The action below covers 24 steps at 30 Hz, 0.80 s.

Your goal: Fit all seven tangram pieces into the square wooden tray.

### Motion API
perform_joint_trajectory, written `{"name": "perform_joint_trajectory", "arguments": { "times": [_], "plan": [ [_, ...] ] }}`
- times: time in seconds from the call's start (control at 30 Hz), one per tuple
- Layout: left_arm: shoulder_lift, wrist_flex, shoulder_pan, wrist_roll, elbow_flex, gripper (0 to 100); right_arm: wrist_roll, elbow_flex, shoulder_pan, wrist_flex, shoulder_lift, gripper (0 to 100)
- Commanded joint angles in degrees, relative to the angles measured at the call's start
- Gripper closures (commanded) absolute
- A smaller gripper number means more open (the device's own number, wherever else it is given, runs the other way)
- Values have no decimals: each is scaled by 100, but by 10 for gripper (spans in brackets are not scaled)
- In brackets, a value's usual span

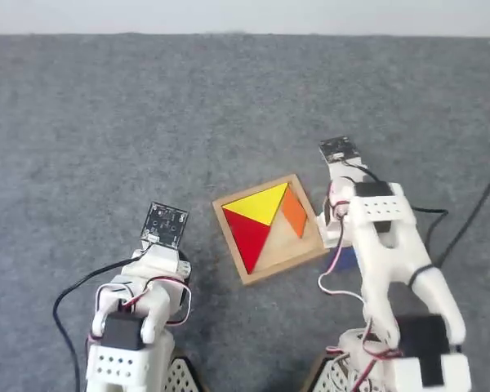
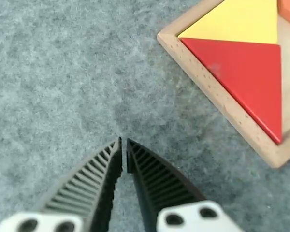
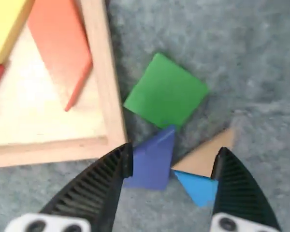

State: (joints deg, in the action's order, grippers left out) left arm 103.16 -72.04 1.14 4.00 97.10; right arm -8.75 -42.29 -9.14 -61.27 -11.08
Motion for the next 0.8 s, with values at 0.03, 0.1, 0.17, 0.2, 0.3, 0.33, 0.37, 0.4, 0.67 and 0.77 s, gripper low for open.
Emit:
{"name": "perform_joint_trajectory", "arguments": {
  "times": [0.03, 0.1, 0.17, 0.2, 0.3, 0.33, 0.37, 0.4, 0.67, 0.77],
  "plan": [
    [88, -18, -18, 9, -57, 981, 387, 563, -110, 92, 171, 736],
    [88, -18, -18, 9, -57, 981, 431, 589, -75, 92, 286, 738],
    [88, -18, -18, 9, -57, 981, 422, 589, -22, 48, 382, 738],
    [88, -18, -18, 9, -57, 981, 422, 580, -4, 40, 418, 738],
    [88, -18, -18, 9, -57, 981, 422, 422, 92, 48, 462, 738],
    [88, -18, -18, 9, -57, 981, 422, 396, 154, 66, 462, 738],
    [88, -18, -18, 9, -57, 981, 457, 387, 251, 66, 462, 738],
    [88, -18, -18, 9, -57, 981, 466, 387, 374, 57, 435, 738],
    [88, -18, -18, 9, -57, 981, 475, 246, 1007, 268, 470, 738],
    [88, -18, -18, 9, -57, 981, 475, 149, 1015, 321, 470, 739]
  ]
}}
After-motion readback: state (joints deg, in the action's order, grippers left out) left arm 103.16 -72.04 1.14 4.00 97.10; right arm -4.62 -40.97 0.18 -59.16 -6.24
